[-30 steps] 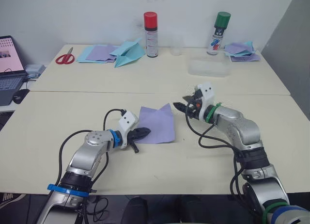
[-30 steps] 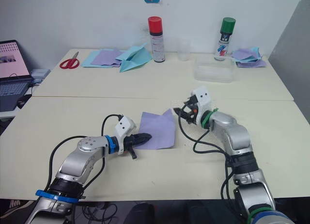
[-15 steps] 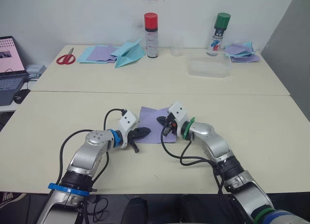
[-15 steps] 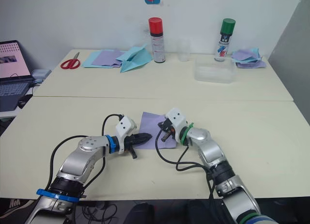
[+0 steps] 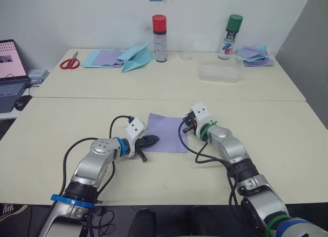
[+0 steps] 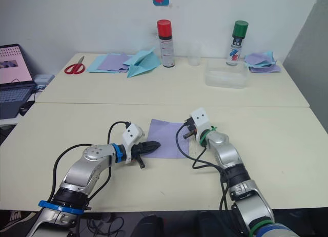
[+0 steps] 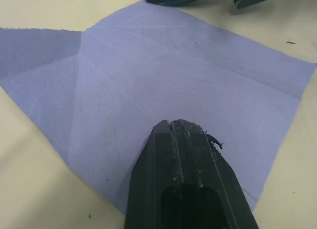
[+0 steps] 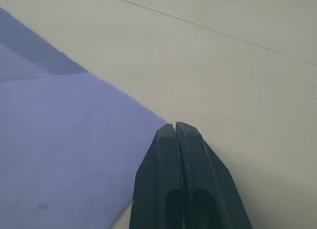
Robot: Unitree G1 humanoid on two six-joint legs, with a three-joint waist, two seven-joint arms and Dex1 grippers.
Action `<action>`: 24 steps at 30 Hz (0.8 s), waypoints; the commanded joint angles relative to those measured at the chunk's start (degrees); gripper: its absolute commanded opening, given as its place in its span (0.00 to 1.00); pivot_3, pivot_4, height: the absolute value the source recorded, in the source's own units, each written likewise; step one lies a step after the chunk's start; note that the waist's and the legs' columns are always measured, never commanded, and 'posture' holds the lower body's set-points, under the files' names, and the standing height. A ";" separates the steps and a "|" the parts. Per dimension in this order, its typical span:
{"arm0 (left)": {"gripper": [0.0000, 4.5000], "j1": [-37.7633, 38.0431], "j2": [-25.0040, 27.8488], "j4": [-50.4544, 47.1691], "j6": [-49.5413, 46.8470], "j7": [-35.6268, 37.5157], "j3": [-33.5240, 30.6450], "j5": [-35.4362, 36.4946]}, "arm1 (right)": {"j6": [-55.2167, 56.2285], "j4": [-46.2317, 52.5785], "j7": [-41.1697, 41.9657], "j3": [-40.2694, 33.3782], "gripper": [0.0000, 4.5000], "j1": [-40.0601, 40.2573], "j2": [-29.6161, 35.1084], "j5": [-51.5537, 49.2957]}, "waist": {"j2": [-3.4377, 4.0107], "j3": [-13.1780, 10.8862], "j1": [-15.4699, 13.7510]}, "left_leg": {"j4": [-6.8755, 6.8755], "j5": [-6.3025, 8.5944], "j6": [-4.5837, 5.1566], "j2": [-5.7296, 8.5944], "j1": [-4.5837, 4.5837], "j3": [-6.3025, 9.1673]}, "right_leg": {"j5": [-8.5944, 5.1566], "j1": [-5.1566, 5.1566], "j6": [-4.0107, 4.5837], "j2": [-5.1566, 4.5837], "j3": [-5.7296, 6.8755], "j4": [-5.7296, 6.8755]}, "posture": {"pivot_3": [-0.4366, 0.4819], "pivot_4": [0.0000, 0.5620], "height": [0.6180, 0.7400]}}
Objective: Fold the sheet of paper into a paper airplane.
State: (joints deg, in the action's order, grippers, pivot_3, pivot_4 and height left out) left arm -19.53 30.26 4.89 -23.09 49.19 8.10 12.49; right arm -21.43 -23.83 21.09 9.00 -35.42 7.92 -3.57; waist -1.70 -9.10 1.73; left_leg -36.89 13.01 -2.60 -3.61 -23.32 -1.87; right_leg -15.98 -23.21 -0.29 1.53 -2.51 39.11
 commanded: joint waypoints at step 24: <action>0.00 0.12 0.44 -2.14 -3.15 -0.09 -0.81 0.75 | 3.16 3.97 13.09 10.35 0.01 3.50 -0.68 3.74 | 0.08 -0.05 0.10 | 0.02 0.00 0.00 0.00 0.01 0.01 | 0.00 -0.03 0.00 0.05 -0.01 0.00 | 0.48 0.27 1.00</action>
State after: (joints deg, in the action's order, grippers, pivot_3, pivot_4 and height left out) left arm -19.46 30.60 3.84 -24.71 49.35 7.60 12.92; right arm -17.35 -18.79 34.64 18.73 -32.02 7.37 -1.03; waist -1.62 -9.14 1.82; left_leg -36.86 13.01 -2.60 -3.61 -23.29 -1.85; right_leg -15.98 -23.24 -0.28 1.58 -2.52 39.11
